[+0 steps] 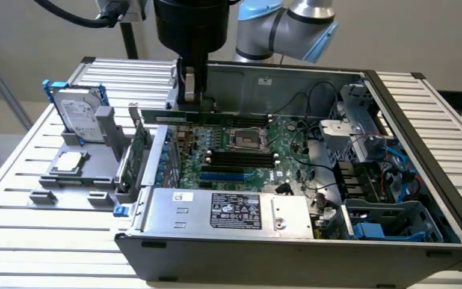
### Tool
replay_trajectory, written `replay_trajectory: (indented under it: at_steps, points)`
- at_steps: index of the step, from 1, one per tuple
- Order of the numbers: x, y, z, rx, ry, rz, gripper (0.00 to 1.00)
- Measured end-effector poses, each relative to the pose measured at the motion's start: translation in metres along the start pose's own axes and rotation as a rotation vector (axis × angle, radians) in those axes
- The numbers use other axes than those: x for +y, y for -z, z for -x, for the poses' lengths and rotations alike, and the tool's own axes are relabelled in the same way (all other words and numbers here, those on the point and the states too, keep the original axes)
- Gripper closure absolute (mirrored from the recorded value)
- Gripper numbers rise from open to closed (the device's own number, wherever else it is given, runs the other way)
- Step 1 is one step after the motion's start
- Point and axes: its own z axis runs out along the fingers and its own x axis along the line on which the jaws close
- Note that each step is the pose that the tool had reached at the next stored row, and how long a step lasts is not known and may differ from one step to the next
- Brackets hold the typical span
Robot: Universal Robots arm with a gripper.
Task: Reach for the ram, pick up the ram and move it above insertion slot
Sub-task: 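Pick up the ram and move it above insertion slot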
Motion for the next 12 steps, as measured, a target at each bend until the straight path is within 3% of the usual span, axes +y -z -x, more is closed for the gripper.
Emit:
replay_trajectory:
  at_steps: [12]
  points:
    - [-0.0424,0.0,0.016,0.0,0.0,0.0,0.87]
